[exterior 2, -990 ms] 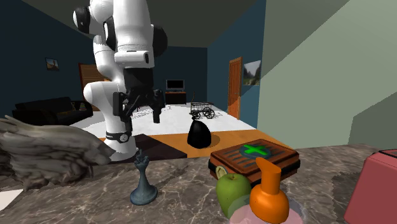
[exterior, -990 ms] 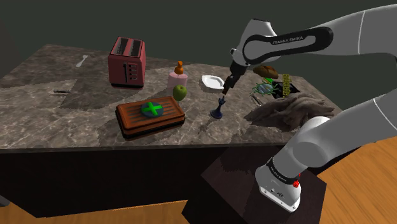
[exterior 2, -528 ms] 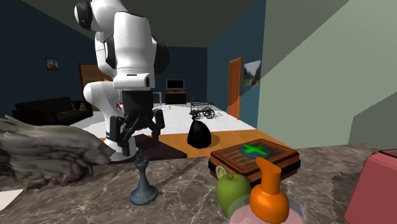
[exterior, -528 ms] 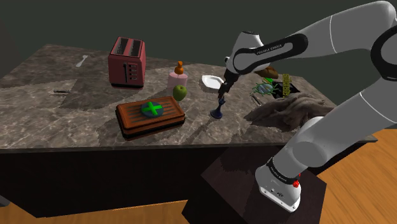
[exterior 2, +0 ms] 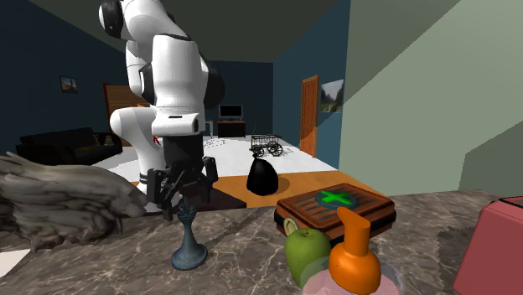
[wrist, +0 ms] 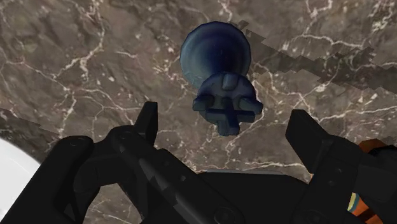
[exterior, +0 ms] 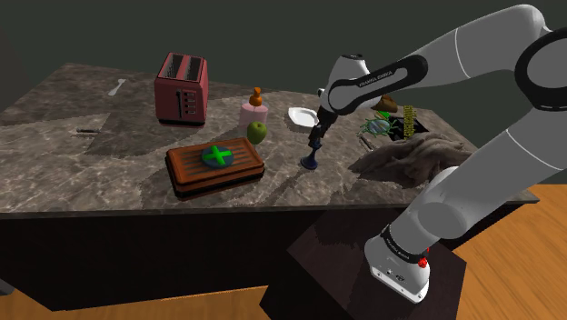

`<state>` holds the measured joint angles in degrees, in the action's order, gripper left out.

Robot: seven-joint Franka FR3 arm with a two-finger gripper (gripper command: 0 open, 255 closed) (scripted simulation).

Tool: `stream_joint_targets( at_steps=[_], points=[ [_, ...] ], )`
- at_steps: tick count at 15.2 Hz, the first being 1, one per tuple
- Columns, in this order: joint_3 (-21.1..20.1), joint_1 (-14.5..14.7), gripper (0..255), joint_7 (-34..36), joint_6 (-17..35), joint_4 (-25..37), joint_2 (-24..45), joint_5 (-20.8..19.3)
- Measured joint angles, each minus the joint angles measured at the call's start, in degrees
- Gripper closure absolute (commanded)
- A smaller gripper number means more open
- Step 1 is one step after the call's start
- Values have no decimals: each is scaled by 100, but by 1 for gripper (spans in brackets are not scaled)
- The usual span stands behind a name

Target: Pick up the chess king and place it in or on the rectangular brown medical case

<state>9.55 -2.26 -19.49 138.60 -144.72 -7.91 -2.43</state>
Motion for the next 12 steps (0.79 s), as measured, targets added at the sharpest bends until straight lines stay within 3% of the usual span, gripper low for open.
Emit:
stream_joint_targets(
  at_steps=[3, 4, 12],
  points=[
    [1, 0, 0, -1, 4, 0, 2, 0],
    [1, 0, 255, -2, 4, -1, 3, 1],
    [-2, 1, 255, 0, 6, 6, -4, 2]
  ],
)
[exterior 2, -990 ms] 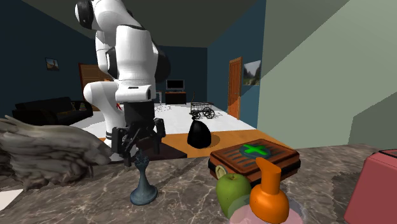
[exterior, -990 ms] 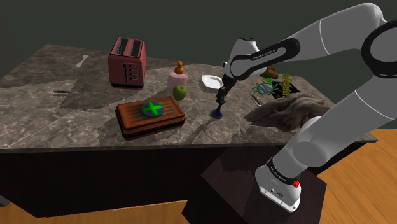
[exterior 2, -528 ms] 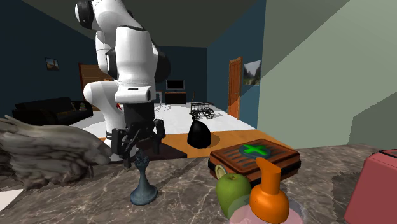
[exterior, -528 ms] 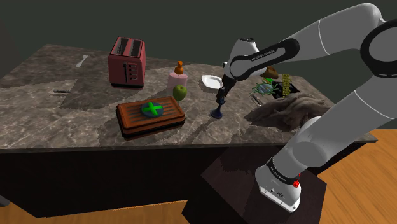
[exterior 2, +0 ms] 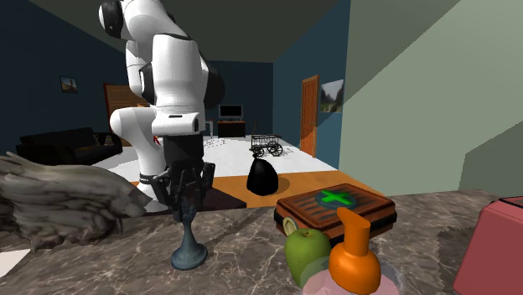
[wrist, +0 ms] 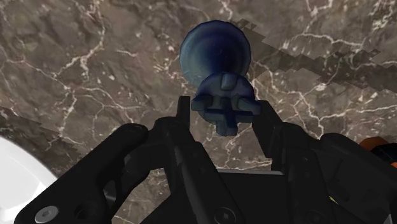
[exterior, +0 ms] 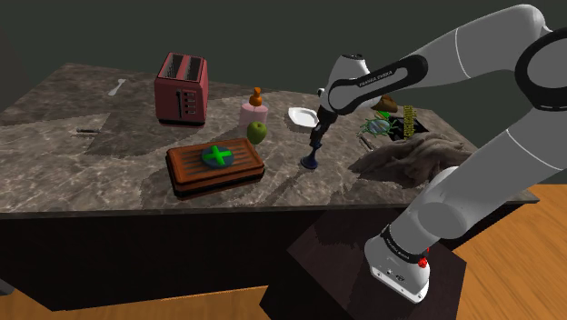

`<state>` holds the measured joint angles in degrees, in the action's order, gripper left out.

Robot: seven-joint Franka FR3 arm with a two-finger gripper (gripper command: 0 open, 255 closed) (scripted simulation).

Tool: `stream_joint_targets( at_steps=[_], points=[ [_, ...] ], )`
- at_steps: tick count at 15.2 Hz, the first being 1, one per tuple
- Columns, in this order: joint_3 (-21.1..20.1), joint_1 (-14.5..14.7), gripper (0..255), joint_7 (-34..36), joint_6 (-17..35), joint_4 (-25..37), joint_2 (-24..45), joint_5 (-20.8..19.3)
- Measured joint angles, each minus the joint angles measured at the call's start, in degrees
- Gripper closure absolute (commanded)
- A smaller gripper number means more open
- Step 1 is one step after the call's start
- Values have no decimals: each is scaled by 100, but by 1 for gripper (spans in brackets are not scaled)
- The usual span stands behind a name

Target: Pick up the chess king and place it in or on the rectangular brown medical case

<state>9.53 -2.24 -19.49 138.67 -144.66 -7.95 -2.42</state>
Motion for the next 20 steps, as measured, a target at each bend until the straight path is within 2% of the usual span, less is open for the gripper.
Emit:
stream_joint_targets(
  at_steps=[4, 20],
  points=[
    [1, -6, 255, 1, -106, 33, -62, -12],
    [-64, -19, 255, 74, -1442, 634, -799, -91]
  ],
)
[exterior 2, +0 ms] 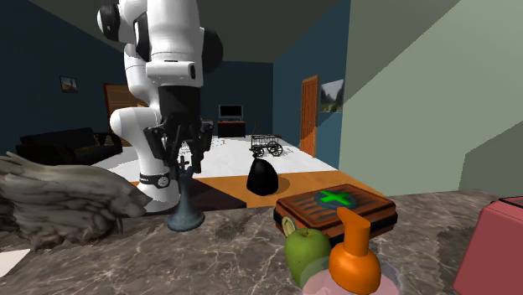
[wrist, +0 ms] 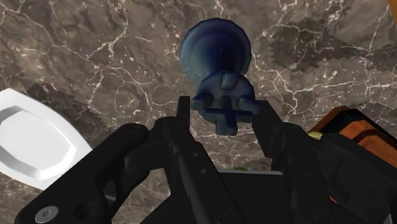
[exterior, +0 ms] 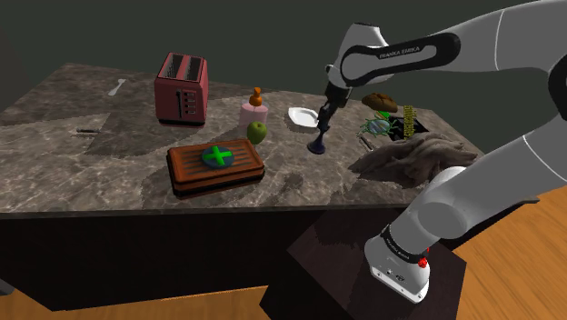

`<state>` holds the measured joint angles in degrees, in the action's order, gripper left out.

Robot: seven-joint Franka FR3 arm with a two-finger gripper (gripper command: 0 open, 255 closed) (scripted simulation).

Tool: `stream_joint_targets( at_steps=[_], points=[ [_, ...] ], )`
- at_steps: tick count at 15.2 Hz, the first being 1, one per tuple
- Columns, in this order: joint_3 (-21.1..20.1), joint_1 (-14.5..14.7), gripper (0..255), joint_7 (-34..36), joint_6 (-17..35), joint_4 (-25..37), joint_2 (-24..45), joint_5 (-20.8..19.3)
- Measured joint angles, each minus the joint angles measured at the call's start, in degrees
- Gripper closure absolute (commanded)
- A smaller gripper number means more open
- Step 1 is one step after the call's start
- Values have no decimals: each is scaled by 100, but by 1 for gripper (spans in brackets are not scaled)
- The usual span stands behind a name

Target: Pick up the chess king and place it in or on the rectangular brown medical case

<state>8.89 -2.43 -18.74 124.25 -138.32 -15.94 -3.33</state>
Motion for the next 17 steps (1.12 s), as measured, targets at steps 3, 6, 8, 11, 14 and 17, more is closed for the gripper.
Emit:
stream_joint_targets(
  at_steps=[3, 6, 8, 11, 14, 17],
  points=[
    [-16, 3, 255, 11, -251, 154, -98, -4],
    [-27, 1, 255, 14, -488, 292, -198, -8],
    [-32, 1, 255, 13, -646, 409, -239, -9],
    [-50, 9, 255, 25, -900, 609, -293, -4],
    [-52, 5, 255, 14, -1129, 777, -354, -7],
    [-151, 69, 255, 148, -1261, 956, -301, 34]
  ],
)
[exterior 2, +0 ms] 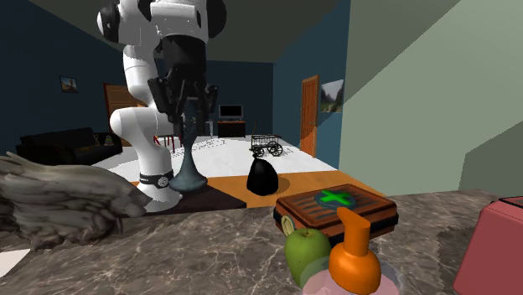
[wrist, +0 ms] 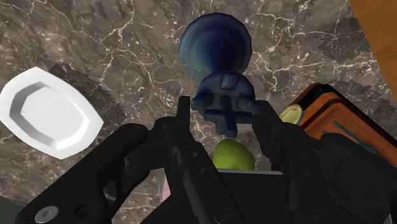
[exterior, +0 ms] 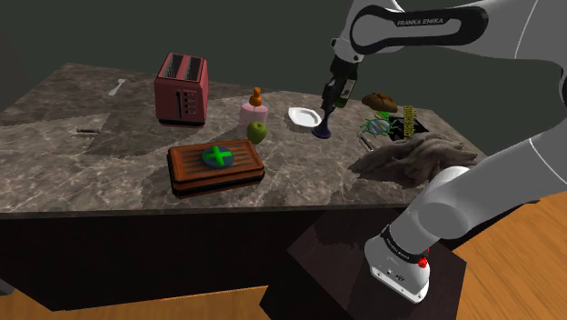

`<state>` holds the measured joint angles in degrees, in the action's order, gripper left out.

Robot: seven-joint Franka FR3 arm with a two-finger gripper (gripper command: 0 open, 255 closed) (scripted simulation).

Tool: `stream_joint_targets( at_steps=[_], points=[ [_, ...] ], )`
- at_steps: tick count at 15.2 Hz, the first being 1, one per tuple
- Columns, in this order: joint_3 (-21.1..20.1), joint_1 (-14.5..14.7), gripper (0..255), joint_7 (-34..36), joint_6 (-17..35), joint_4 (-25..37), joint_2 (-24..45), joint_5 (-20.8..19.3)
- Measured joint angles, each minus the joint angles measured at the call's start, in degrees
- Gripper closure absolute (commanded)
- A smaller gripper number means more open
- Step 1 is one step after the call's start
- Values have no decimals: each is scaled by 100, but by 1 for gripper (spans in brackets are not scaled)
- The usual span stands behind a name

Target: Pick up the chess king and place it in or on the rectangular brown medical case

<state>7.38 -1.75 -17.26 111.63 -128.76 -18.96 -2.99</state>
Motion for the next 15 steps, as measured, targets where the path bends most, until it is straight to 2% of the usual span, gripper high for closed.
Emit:
stream_joint_targets(
  at_steps=[7, 15],
  points=[
    [-552, 368, 255, 816, -120, 660, 561, 181],
    [-1123, 787, 255, 1781, -435, 1897, 1500, 229]
  ],
)
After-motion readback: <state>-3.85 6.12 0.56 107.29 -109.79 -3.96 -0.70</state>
